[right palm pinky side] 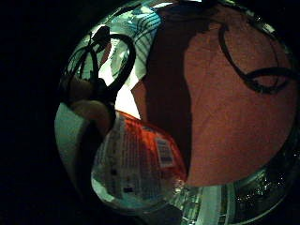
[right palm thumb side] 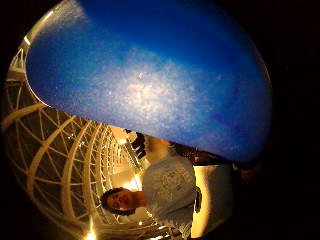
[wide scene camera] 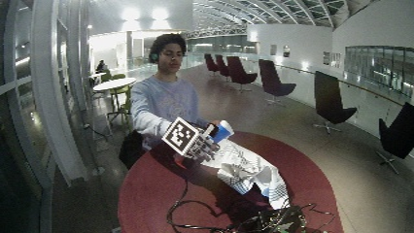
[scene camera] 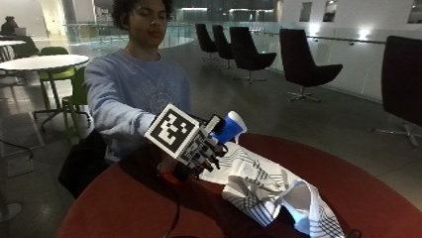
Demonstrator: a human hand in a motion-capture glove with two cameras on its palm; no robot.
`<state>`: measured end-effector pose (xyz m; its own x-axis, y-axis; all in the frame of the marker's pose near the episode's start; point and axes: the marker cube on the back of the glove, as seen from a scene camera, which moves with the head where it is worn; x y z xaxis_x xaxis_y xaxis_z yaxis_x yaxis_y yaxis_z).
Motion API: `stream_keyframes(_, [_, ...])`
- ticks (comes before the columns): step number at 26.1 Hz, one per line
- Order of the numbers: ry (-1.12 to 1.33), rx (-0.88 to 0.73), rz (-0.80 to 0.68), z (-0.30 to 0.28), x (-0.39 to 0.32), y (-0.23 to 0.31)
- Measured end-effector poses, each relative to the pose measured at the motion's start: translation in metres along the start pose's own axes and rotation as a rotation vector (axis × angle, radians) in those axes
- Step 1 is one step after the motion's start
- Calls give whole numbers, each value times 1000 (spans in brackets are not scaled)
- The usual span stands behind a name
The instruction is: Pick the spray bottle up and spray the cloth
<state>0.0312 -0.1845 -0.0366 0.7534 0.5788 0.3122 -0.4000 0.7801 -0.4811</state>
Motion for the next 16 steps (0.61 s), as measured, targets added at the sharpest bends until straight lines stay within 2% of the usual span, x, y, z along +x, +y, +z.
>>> stream_keyframes(16, [15, 5, 17, 1, 2, -2])
